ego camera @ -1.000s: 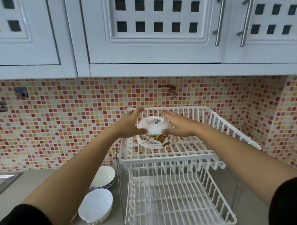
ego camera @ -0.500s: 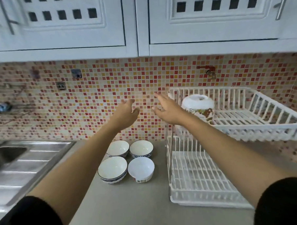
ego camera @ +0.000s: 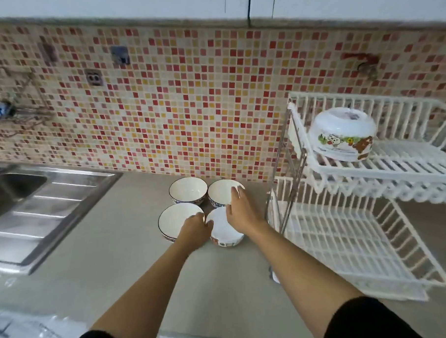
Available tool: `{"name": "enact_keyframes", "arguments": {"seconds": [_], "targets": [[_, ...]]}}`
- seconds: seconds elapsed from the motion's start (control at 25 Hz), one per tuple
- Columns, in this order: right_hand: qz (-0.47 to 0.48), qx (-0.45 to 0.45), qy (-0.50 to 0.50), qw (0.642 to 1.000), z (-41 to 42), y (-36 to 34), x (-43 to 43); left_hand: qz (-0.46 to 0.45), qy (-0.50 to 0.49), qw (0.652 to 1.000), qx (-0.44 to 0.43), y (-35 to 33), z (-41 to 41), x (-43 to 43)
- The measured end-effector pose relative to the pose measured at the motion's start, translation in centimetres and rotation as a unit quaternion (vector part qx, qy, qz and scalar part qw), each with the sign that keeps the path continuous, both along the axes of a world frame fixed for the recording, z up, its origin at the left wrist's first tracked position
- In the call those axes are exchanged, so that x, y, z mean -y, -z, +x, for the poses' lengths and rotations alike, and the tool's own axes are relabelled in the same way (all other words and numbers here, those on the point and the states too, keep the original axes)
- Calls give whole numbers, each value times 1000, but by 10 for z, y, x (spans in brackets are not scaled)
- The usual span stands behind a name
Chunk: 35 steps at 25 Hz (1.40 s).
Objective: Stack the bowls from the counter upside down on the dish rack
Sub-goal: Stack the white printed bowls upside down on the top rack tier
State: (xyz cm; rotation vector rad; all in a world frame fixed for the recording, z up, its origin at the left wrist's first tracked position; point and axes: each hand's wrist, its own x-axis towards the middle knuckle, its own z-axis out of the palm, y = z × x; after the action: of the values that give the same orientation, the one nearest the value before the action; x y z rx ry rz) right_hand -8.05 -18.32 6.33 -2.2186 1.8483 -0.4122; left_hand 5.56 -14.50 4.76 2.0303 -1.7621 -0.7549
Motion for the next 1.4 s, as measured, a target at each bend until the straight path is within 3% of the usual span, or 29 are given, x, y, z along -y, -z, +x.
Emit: {"name": "enact_keyframes", "arguments": {"seconds": [0.36,0.56,0.8,0.88,0.96,1.08,1.16,1.24,1.32,1.4], "targets": [[106,-47,118,986,-22,122,61,142,-31,989,-14,94,-16,60],[197,33,162,966,-22,143,75,180,-66,980,-49,113,-21,73],[116,163,201,959,-26,154,36,162,-107,977,-85,103,-27,54],[99,222,234,941,-25,153,19,144,-96,980,-96,106,-21,40],[57,259,227,937,-27,121,-39,89,-76,987,-111,80,-10,-17],[18,228,135,964,-29,105,-93,16,-76,989,-125,61,3,-70],[-19,188,65,980,-28,104,-100,-61,-91,985,-135,53,9,-77],[-79,232,33,969,-26,97,-106,-109,-94,980,-140,40,17,-82],[-88,307,-6,948,-24,84,-112,-110,-82,971,-198,28,26,-84],[-62,337,-38,939,-21,66,-113,-101,-79,941,-314,16,33,-85]]}}
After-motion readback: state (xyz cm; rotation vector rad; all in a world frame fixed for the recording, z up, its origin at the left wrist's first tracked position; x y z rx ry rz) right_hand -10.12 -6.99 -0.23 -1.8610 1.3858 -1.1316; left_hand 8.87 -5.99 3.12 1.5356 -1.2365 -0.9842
